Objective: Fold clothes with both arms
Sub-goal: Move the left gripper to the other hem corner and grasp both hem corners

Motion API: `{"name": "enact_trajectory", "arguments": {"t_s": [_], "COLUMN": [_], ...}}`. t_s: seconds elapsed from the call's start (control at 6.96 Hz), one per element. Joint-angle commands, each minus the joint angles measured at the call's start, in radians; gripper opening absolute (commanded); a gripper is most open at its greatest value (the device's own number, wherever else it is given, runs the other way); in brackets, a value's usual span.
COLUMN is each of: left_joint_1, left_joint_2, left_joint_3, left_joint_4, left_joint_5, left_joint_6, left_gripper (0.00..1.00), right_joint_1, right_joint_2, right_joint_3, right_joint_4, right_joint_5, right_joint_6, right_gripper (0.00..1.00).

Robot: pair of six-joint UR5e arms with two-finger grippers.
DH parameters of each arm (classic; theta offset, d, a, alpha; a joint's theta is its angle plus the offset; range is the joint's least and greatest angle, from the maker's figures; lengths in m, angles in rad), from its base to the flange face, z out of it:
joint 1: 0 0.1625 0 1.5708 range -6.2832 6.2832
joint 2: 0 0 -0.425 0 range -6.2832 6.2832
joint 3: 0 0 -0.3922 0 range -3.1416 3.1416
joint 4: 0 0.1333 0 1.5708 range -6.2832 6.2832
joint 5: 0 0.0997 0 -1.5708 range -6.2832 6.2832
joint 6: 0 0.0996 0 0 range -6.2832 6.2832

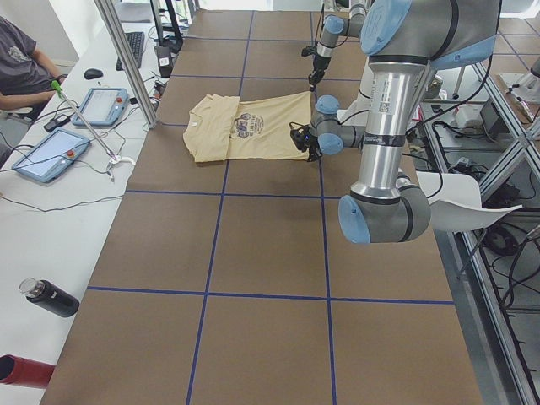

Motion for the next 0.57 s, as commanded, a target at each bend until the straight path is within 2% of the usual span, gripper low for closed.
{"name": "enact_trajectory", "arguments": {"t_s": [0.0,0.14,0.29,0.43], "left_joint_1": [0.004,0.006,0.006,0.008], "left_joint_2": [0.000,-0.002,-0.002,-0.002], "left_joint_3": [0.001,0.005,0.008,0.007], "left_joint_4": [-0.002,-0.002,-0.002,-0.002], "left_joint_5": [0.000,-0.001,-0.001,-0.003], "left_joint_6": [-0.001,-0.001,-0.001,-0.001], "left_gripper": [0.46,0.42,0.33,0.09], "right_joint_1": [0.000,0.000,0.000,0.000], "right_joint_2": [0.000,0.000,0.000,0.000], "right_joint_3": [0.001,0.000,0.000,0.000], "right_joint_4": [0.000,0.000,0.000,0.000], "right_joint_5": [0.000,0.000,0.000,0.000], "right_joint_6": [0.000,0.000,0.000,0.000], "right_gripper": [0.00,0.00,0.00,0.00]}}
